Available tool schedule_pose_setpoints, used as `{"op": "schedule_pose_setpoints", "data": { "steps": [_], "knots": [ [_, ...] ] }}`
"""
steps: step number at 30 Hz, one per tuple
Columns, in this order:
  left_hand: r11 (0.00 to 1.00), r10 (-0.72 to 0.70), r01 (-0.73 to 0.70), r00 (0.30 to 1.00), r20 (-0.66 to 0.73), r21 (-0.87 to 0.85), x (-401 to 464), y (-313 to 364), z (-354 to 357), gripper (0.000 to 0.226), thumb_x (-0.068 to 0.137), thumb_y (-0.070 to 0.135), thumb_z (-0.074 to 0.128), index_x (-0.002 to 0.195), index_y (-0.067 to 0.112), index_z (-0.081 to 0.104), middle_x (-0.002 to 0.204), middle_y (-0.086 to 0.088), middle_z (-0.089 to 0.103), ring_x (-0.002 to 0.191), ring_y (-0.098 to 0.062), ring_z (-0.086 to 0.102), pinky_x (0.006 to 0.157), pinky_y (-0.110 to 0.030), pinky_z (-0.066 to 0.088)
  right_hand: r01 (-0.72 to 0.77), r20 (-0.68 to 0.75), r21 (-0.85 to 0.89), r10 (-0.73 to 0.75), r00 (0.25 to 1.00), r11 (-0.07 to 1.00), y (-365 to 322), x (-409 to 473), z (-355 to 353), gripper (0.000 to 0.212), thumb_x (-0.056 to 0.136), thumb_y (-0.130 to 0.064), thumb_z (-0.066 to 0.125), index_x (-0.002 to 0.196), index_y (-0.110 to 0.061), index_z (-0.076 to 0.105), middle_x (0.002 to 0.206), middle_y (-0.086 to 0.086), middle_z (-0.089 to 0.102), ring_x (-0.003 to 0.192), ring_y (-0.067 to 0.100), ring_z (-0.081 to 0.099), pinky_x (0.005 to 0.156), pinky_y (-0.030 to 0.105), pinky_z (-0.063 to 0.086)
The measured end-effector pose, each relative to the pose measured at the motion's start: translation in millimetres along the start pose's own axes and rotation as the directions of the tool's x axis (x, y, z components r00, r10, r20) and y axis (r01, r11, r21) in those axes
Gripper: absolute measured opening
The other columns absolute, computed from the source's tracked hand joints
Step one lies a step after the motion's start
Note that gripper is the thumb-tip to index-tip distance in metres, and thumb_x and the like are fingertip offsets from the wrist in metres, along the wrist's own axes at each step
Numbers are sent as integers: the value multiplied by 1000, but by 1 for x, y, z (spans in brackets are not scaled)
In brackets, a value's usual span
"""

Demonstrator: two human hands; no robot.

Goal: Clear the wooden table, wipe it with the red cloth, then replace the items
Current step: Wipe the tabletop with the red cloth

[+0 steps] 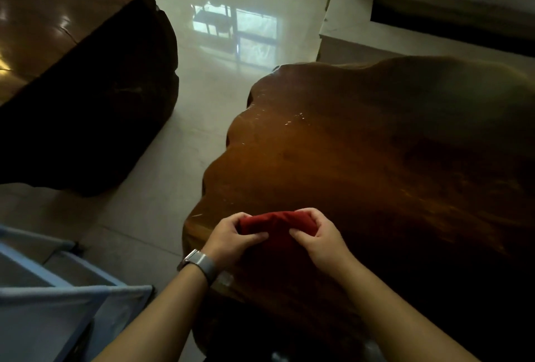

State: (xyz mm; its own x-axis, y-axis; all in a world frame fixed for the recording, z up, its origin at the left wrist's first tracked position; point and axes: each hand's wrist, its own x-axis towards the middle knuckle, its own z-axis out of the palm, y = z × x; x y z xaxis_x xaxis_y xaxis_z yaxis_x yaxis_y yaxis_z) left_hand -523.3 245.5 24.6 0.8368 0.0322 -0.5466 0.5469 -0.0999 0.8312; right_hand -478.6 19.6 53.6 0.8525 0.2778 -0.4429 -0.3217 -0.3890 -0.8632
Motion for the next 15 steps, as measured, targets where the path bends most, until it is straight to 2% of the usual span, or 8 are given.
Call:
{"op": "schedule_pose_setpoints", "data": {
  "steps": [3,4,6,8,9,11,15],
  "knots": [
    [978,67,-34,986,-154,208,13,-5,-27,30,68,34,86,92,29,69,86,2,74,79,-8,70,71,-29,57,24,-168,-391,-97,981,920,5,21,48,60,94,-28,68,146,-34,38,142,-3,46,128,15,46,101,37,49],
    [962,106,-55,978,-179,267,15,-7,-36,29,71,34,85,93,31,68,86,7,73,79,-1,67,69,-20,53,44,-158,-513,-144,977,857,9,25,64,68,94,-33,66,151,-33,29,152,0,33,140,18,33,107,42,44],
    [920,162,-80,969,-188,384,16,-12,-51,31,75,31,82,101,35,65,91,14,71,80,8,63,70,-10,48,128,-27,-679,-199,980,723,18,33,92,73,96,-45,58,156,-37,18,164,0,10,152,22,4,117,49,28],
    [885,174,-76,969,-175,459,15,-17,-63,37,78,27,79,112,30,66,99,10,72,85,0,64,77,-19,53,207,114,-762,-188,976,614,27,40,114,68,98,-57,40,157,-41,12,169,0,3,153,22,-9,122,48,5],
    [871,175,-69,969,-176,486,13,-19,-67,39,79,26,78,116,27,65,101,7,72,87,-5,65,81,-26,55,227,152,-795,-176,972,563,29,44,123,67,99,-61,30,158,-41,8,170,1,1,153,22,-14,121,46,-6],
    [842,188,-55,962,-197,537,6,-23,-73,41,81,28,75,121,25,64,107,6,70,91,-11,65,84,-30,55,249,188,-851,-175,966,463,32,50,133,66,98,-64,15,159,-42,0,170,2,-7,150,22,-22,117,44,-20],
    [726,273,0,918,-288,688,-7,-39,-86,46,83,24,70,128,17,61,127,-3,61,117,-22,54,103,-33,43,377,316,-868,-226,922,324,37,58,140,61,99,-65,7,157,-48,-5,168,-1,-13,148,28,-30,117,52,-18]
  ]
}}
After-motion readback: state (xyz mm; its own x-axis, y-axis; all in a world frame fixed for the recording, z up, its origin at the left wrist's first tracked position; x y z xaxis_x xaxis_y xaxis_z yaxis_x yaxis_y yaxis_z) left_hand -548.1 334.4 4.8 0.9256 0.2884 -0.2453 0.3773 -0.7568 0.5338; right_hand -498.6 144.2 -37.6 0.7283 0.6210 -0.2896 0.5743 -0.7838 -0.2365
